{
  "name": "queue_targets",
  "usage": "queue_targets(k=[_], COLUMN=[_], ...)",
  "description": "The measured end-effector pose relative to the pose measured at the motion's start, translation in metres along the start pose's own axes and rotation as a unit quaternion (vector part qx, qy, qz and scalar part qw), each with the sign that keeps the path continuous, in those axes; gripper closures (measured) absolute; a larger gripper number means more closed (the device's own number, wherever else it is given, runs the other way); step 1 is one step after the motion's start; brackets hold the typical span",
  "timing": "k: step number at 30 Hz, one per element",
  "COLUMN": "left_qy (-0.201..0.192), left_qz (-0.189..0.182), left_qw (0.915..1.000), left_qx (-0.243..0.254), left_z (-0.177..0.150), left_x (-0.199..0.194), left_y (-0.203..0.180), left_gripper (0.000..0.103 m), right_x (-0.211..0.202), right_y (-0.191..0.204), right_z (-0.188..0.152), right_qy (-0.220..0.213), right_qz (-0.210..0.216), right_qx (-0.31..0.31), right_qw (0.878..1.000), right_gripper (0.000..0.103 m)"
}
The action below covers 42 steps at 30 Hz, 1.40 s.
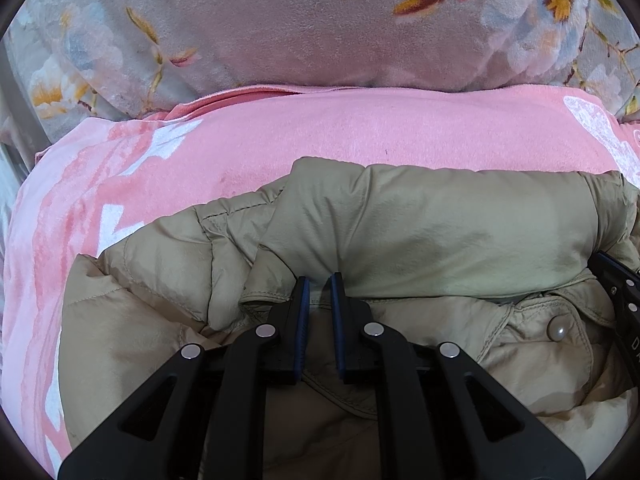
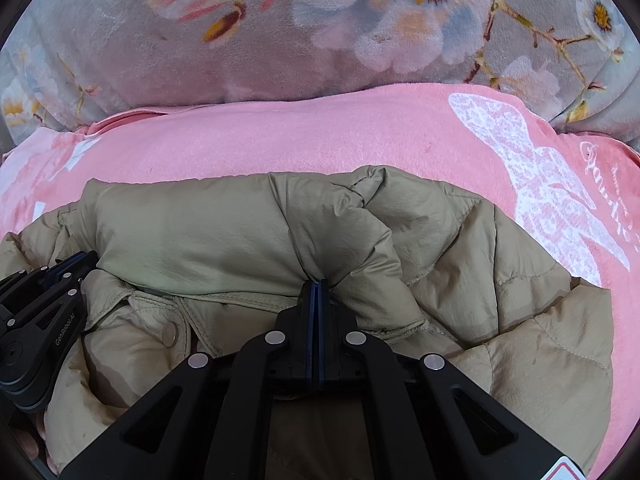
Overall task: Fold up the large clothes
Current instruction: 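Open both tools and lift them off the folded jacket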
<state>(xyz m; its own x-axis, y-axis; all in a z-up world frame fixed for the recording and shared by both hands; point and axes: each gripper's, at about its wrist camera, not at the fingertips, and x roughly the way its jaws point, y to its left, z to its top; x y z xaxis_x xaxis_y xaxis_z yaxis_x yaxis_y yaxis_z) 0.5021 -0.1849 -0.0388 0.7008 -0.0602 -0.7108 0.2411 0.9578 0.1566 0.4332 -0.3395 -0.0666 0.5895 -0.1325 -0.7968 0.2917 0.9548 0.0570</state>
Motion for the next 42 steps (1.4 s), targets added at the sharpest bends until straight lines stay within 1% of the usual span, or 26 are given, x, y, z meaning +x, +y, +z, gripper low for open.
queue_targets(k=[7,10,11,12,13,14,15,16,17,18,19,21,23,24,25,27,29,30,32,33,35,36,38,39,41,42], left_qy=[0.000,-0.001,-0.001,-0.001,-0.007,-0.016,-0.031,-0.036,-0.039,-0.036,-0.026,-0.004,0.026,0.040,0.048,0.060,0.074,0.079,0.089,0.096,0.098,0.084,0.074,0.070,0.068,0.071], left_qz=[0.001,0.006,0.007,0.011,0.009,-0.007,-0.047,-0.069,-0.087,-0.092,-0.095,-0.103,-0.105,-0.103,-0.101,-0.095,-0.099,-0.103,-0.121,-0.139,-0.167,-0.167,-0.165,-0.163,-0.168,-0.174], left_qw=[1.0000,1.0000,0.9999,0.9999,0.9999,0.9998,0.9983,0.9967,0.9951,0.9948,0.9948,0.9938,0.9919,0.9908,0.9900,0.9878,0.9832,0.9814,0.9744,0.9672,0.9559,0.9544,0.9527,0.9512,0.9495,0.9488], left_qx=[0.001,0.005,0.007,0.007,0.001,-0.007,-0.018,-0.022,-0.027,-0.027,-0.028,-0.042,-0.066,-0.078,-0.086,-0.107,-0.134,-0.142,-0.168,-0.190,-0.221,-0.233,-0.244,-0.252,-0.256,-0.254], left_z=[0.000,0.000,-0.001,-0.005,-0.011,-0.018,-0.031,-0.042,-0.059,-0.071,-0.090,-0.125,-0.171,-0.195,-0.212,-0.251,-0.290,-0.300,-0.325,-0.336,-0.347,-0.350,-0.352,-0.353,-0.352,-0.350], left_x=[0.000,-0.002,-0.007,-0.019,-0.034,-0.049,-0.076,-0.093,-0.117,-0.130,-0.148,-0.175,-0.199,-0.209,-0.216,-0.231,-0.242,-0.244,-0.248,-0.246,-0.244,-0.246,-0.247,-0.248,-0.248,-0.248], left_y=[-0.002,-0.001,0.000,0.004,0.007,0.014,0.029,0.039,0.056,0.068,0.087,0.121,0.162,0.180,0.191,0.212,0.231,0.235,0.243,0.247,0.249,0.251,0.248,0.248,0.242,0.237], left_gripper=[0.093,0.093,0.090,0.079,0.058,0.046,0.026,0.016,0.015,0.014,0.014,0.013,0.013,0.013,0.013,0.013,0.013,0.013,0.013,0.013,0.013,0.013,0.014,0.016,0.031,0.047], right_x=[0.001,-0.002,-0.008,-0.023,-0.041,-0.060,-0.079,-0.107,-0.132,-0.156,-0.185,-0.232,-0.266,-0.281,-0.290,-0.310,-0.327,-0.334,-0.341,-0.342,-0.341,-0.341,-0.340,-0.338,-0.337,-0.337], right_y=[0.000,-0.012,-0.015,-0.024,-0.030,-0.035,-0.038,-0.047,-0.053,-0.060,-0.069,-0.090,-0.112,-0.126,-0.132,-0.159,-0.164,-0.166,-0.167,-0.166,-0.159,-0.156,-0.143,-0.139,-0.119,-0.114], right_z=[0.001,0.001,-0.001,-0.005,-0.012,-0.020,-0.030,-0.047,-0.065,-0.084,-0.112,-0.167,-0.217,-0.245,-0.265,-0.311,-0.346,-0.360,-0.380,-0.387,-0.389,-0.391,-0.390,-0.391,-0.389,-0.389], right_qy=[0.000,-0.002,-0.002,-0.001,-0.005,-0.009,-0.012,-0.012,-0.011,-0.011,-0.007,0.007,0.021,0.032,0.039,0.050,0.047,0.043,0.035,0.031,0.027,0.025,0.024,0.024,0.021,0.016], right_qz=[0.003,0.030,0.039,0.042,0.046,0.052,0.060,0.078,0.091,0.096,0.089,0.073,0.081,0.083,0.081,0.070,0.071,0.081,0.105,0.118,0.129,0.134,0.150,0.155,0.151,0.135], right_qx=[0.001,0.019,0.029,0.040,0.049,0.053,0.054,0.053,0.049,0.044,0.040,0.045,0.078,0.102,0.117,0.148,0.168,0.179,0.200,0.210,0.216,0.216,0.215,0.213,0.204,0.195], right_qw=[1.000,0.999,0.999,0.998,0.998,0.997,0.997,0.995,0.995,0.994,0.995,0.996,0.993,0.991,0.989,0.985,0.982,0.979,0.973,0.970,0.967,0.967,0.965,0.964,0.967,0.971], right_gripper=[0.103,0.103,0.103,0.102,0.092,0.086,0.071,0.061,0.059,0.054,0.049,0.045,0.042,0.041,0.041,0.041,0.041,0.041,0.041,0.040,0.040,0.039,0.039,0.039,0.039,0.039])
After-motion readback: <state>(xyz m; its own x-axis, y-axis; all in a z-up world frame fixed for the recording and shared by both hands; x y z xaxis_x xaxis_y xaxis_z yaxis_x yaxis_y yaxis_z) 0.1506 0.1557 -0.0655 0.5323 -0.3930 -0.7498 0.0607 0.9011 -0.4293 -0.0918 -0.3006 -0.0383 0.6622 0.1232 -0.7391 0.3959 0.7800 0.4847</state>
